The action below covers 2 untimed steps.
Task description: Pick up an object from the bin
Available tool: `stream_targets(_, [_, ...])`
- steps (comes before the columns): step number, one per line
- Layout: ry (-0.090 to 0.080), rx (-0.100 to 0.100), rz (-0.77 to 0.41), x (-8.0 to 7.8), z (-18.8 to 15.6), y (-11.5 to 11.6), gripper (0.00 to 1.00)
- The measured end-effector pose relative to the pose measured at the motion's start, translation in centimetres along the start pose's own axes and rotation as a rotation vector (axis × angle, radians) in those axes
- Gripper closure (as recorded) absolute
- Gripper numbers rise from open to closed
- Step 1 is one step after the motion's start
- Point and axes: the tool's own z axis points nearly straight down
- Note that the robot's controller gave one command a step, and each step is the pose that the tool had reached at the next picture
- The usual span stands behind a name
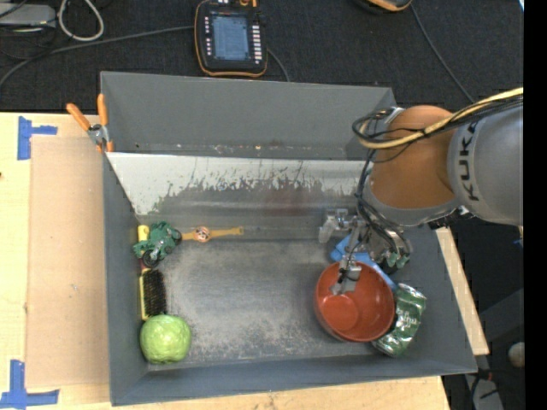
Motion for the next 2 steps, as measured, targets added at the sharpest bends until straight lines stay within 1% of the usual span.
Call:
stream_targets(1, [-0.007, 0.002, -0.003, -0.16, -0.44, -0.02, 1.0])
stream_targets(2, [-0.007, 0.001, -0.004, -0.16, -0.44, -0.02, 1.0])
